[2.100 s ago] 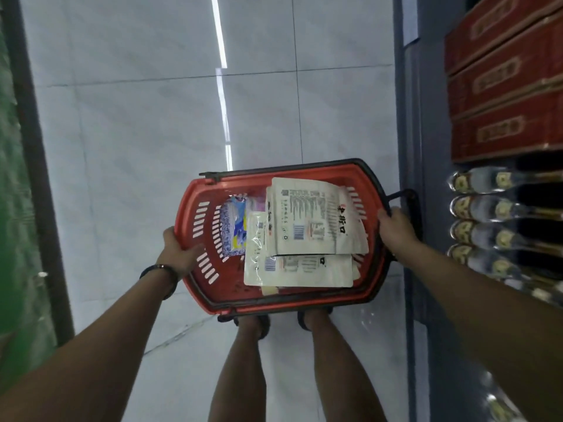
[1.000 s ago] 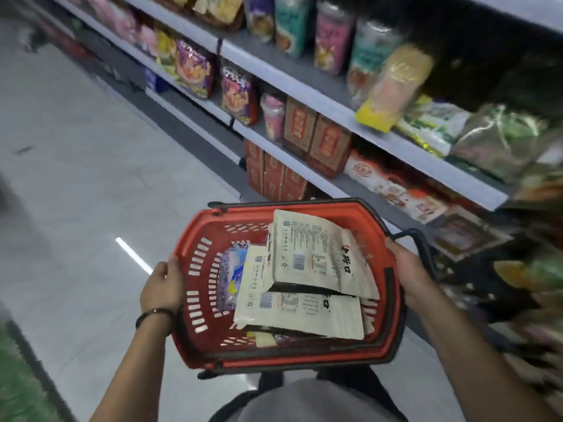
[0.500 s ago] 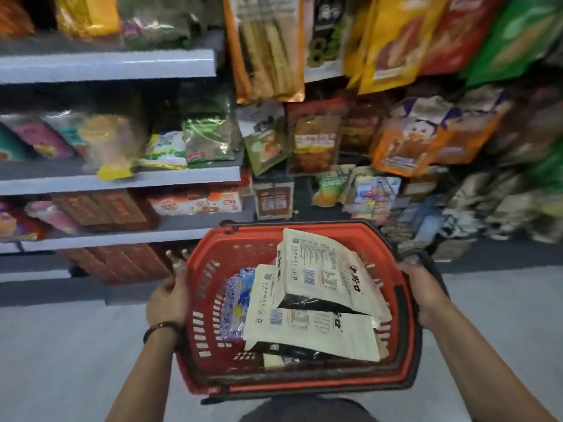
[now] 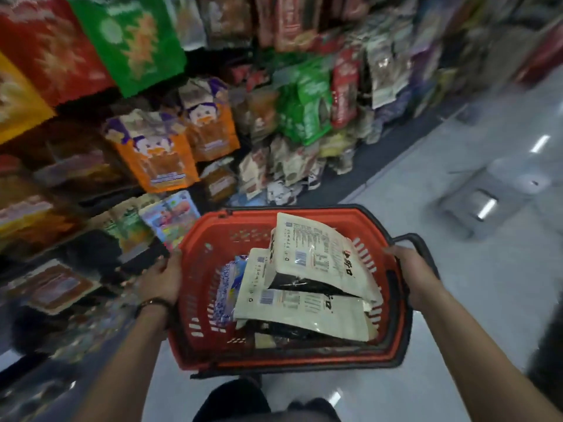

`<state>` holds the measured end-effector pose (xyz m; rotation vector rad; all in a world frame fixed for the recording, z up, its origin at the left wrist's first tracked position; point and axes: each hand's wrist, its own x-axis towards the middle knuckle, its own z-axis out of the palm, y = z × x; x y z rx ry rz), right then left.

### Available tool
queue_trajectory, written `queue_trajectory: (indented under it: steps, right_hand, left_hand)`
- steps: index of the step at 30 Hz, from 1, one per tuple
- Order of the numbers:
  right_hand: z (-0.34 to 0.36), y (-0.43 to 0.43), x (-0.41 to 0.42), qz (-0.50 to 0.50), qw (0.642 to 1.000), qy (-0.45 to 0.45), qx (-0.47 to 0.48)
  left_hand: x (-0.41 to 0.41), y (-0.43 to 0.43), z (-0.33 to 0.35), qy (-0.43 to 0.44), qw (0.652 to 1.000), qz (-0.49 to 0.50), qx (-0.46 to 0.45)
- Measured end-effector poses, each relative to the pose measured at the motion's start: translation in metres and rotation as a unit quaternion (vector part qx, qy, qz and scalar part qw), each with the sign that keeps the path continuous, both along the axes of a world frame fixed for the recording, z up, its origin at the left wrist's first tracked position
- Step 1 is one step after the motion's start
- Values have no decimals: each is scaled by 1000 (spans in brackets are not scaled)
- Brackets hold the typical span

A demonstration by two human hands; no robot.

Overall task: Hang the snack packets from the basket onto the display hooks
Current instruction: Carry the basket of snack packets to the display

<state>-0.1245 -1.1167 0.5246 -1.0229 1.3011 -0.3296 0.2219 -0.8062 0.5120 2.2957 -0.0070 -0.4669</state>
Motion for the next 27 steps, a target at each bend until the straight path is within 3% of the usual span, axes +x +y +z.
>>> queue_trajectory:
  steps: [4,14,20,27]
  right_hand:
    - [4,-74,-45,-71,997,10,16]
    - [32,-234,-117,-248,968,37,17]
    - [24,-333,-165,-327,944,22,22]
    - [-8,-504,-227,-318,948,20,16]
  left_hand:
    - [-8,-137,3,6,995,-83,-50]
    - [-18,-463,8,49,953,-293,-64]
    - [-56,-623,18,37,940,-334,-63]
    - [-118,-779,5,30,946,-320,-30]
